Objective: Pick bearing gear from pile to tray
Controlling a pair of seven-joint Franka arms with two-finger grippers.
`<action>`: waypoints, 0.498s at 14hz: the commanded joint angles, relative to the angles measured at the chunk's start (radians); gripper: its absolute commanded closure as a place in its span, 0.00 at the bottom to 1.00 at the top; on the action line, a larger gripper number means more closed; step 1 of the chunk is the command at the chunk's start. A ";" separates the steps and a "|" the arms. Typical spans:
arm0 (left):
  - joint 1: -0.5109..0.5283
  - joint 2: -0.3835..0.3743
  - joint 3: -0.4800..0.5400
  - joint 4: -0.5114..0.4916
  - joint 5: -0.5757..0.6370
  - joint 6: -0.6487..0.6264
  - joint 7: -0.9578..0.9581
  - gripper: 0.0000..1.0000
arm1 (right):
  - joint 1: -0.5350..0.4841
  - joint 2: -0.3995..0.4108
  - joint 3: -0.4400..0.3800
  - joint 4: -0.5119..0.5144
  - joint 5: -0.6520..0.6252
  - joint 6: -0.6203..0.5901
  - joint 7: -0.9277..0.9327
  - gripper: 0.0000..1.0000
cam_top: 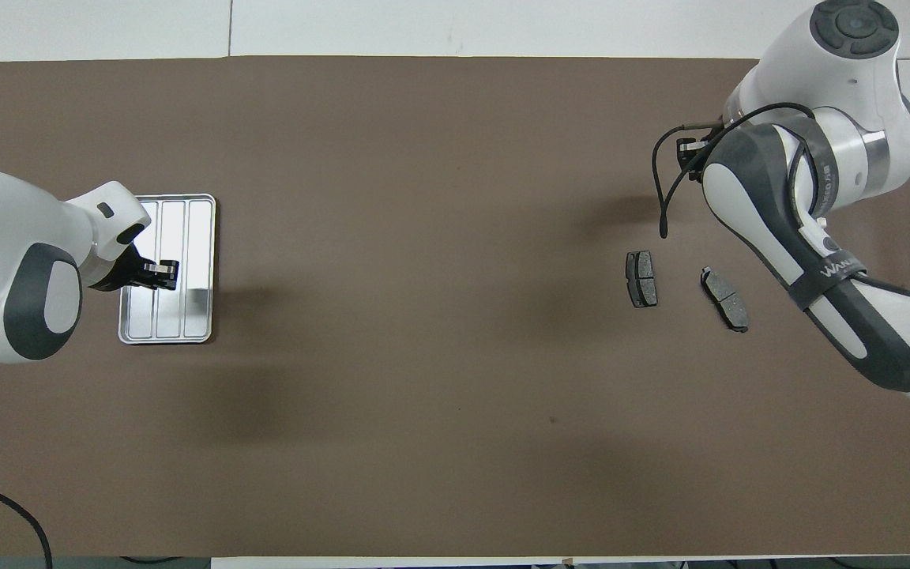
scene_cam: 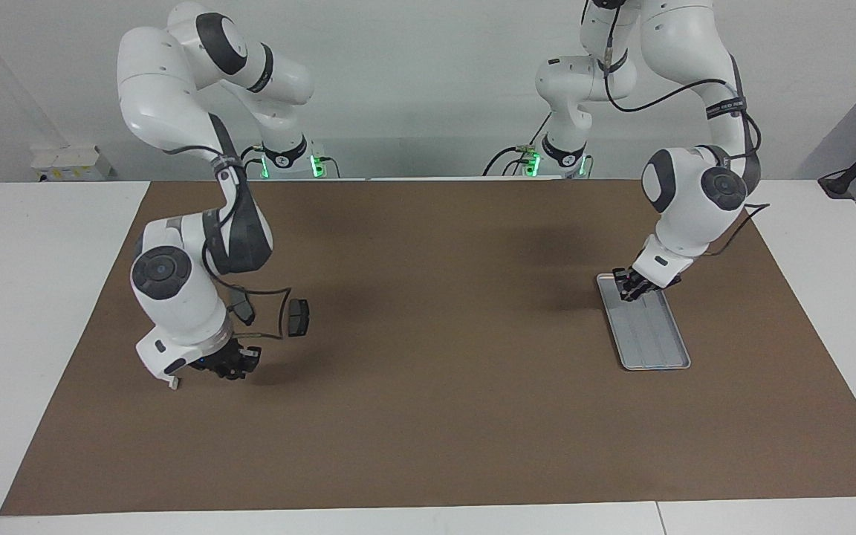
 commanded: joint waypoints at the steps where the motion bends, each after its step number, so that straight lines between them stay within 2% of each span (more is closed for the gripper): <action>1: 0.020 -0.050 -0.013 -0.104 0.008 0.080 0.036 0.94 | 0.078 -0.084 0.006 0.030 0.076 -0.128 0.103 1.00; 3: 0.023 -0.052 -0.013 -0.133 0.008 0.106 0.041 0.94 | 0.180 -0.125 0.008 0.067 0.139 -0.206 0.291 1.00; 5: 0.023 -0.052 -0.013 -0.144 0.008 0.124 0.038 0.94 | 0.294 -0.130 0.009 0.110 0.155 -0.246 0.496 1.00; 7: 0.021 -0.050 -0.013 -0.147 0.008 0.127 0.036 0.93 | 0.388 -0.127 0.012 0.118 0.169 -0.221 0.687 1.00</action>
